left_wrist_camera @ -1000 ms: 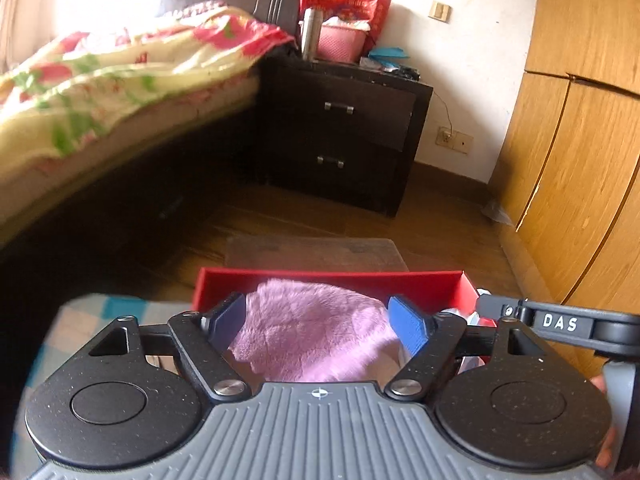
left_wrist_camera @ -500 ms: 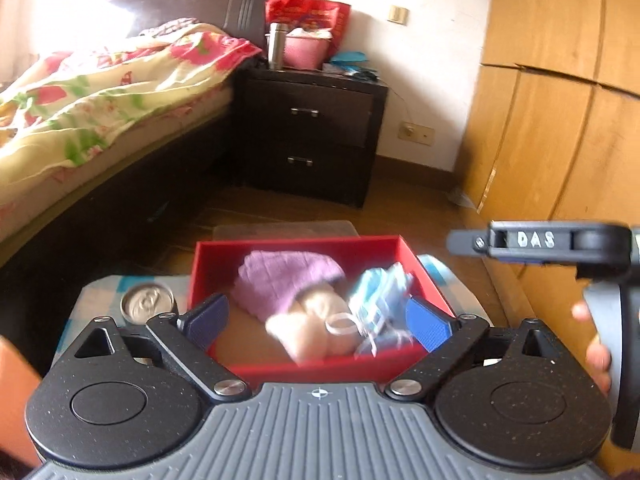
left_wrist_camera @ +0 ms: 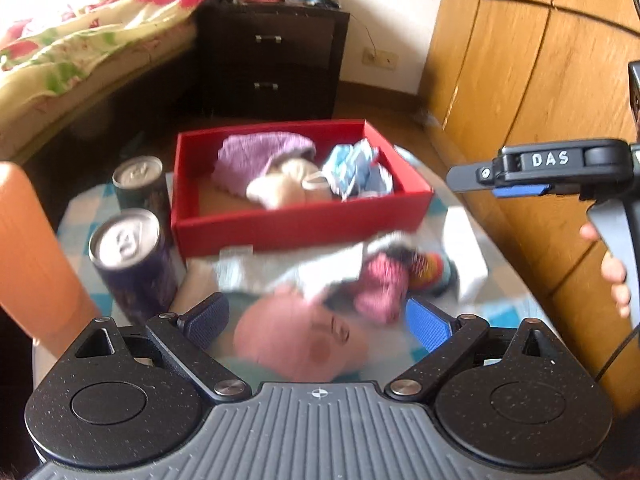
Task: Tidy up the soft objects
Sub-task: 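Grasp the pink pig plush with the left tool while the right tool grasps the white sponge block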
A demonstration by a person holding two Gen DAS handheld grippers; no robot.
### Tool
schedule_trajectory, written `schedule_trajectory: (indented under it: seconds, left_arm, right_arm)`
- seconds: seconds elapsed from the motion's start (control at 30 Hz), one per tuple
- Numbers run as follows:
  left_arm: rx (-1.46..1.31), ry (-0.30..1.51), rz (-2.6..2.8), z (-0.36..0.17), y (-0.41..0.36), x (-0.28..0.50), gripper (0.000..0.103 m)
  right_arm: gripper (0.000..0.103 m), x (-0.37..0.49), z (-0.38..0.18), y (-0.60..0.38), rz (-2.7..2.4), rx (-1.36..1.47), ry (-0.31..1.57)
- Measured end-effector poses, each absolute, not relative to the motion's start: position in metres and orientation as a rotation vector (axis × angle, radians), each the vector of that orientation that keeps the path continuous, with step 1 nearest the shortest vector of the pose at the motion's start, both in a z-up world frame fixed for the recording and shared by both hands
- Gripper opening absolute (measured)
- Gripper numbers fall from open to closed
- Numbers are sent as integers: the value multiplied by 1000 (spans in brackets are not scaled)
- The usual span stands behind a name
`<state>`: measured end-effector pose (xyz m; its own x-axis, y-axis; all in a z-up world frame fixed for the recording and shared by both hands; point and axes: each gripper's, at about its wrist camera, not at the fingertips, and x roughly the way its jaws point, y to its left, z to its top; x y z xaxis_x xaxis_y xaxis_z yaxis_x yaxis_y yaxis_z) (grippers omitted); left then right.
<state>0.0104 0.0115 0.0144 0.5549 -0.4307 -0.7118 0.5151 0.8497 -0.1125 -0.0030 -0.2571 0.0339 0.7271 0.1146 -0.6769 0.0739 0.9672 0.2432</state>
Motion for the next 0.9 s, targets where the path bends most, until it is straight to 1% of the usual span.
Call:
schedule_trajectory:
  seconds: [0.33, 0.43, 0.57, 0.63, 0.7, 0.73, 0.77, 0.83, 0.9]
  left_arm:
    - [236, 942, -566, -28, 13, 28, 92]
    - [281, 955, -557, -36, 6, 32, 92]
    - [301, 998, -546, -47, 1, 37, 96]
    - [312, 1026, -524, -52, -1, 39, 95]
    - [321, 1045, -502, -57, -2, 39, 92]
    - [319, 1051, -488, -58, -2, 39, 87]
    - [313, 1060, -482, -59, -2, 38, 80]
    - [274, 1089, -490, -59, 2, 39, 72]
    - [226, 1104, -491, -58, 7, 38, 71]
  right_arm:
    - [51, -17, 22, -257, 29, 251, 805]
    - [51, -15, 20, -262, 25, 252, 816]
    - [52, -12, 13, -275, -17, 254, 842]
    - [53, -10, 7, -284, -49, 265, 858]
    - [53, -7, 0, -292, -75, 270, 884]
    - [53, -5, -3, -295, -91, 268, 898]
    - [53, -4, -7, -297, -108, 269, 911]
    - [54, -1, -13, -302, -124, 279, 931]
    - [54, 3, -20, -303, -131, 291, 949]
